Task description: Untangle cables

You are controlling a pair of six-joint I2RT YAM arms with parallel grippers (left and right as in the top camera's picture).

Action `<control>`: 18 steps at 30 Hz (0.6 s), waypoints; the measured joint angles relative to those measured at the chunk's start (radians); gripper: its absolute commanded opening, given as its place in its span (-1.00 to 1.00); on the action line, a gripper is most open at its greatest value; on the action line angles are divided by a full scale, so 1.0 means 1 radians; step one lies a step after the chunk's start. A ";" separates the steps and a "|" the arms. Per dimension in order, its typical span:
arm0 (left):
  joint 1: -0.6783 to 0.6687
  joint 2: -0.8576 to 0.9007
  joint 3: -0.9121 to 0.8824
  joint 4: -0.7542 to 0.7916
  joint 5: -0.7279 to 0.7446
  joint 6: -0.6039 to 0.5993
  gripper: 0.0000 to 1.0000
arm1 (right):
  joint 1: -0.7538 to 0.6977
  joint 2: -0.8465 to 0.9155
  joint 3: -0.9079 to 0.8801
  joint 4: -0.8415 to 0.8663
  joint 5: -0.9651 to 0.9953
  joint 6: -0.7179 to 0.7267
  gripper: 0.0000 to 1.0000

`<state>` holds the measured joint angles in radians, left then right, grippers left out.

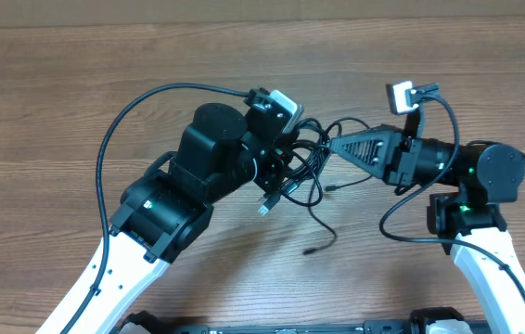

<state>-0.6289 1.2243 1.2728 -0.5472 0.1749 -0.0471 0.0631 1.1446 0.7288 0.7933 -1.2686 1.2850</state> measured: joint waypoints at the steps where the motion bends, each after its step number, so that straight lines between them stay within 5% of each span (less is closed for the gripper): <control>1: 0.000 0.000 0.000 -0.012 -0.008 -0.003 -0.92 | -0.013 0.000 0.000 0.000 -0.003 0.011 -0.93; 18: 0.001 0.004 0.002 -0.134 -0.045 0.068 -0.92 | -0.319 -0.001 0.000 0.018 -0.046 0.145 -0.93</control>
<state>-0.6277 1.2282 1.2743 -0.6807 0.1303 0.0204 -0.2558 1.1435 0.7288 0.8108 -1.3148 1.4296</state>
